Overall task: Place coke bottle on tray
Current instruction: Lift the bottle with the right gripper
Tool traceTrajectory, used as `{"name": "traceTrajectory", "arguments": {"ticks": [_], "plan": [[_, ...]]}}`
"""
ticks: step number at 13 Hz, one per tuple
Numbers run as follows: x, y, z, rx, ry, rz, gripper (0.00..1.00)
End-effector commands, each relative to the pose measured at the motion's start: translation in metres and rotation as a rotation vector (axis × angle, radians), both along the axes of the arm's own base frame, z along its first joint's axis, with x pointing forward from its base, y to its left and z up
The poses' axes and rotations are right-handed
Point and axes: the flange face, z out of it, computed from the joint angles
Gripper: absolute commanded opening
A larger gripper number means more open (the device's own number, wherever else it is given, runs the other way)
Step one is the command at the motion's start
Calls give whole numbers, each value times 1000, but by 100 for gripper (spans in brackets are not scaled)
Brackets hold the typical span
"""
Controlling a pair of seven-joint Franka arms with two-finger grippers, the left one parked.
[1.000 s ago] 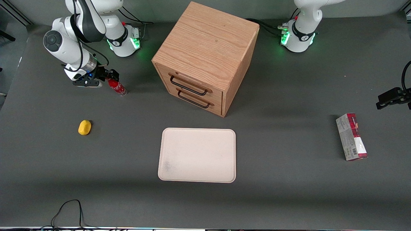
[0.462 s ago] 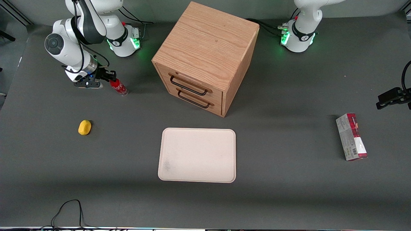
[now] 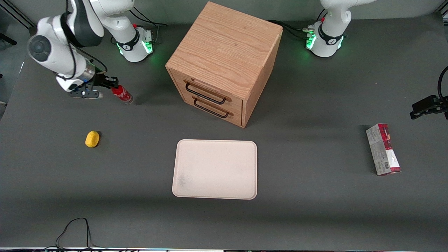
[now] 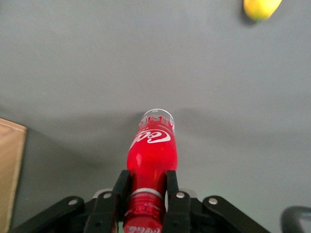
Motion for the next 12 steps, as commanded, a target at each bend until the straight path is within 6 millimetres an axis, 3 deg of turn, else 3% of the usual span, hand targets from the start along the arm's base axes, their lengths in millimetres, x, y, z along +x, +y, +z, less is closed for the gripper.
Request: {"name": "traceTrajectory", "arguments": {"ticks": [1,5,6,8,9,12], "plan": [[72,31,68,-18,12,52,6],[163,85,168,25,-22,90,6],[179,97,187,36,-24,88,6],[210,134,207,51,-48,119,6],[225,149,205,69,-68,130,6],[262,199,158,142,-130,183,7]]}}
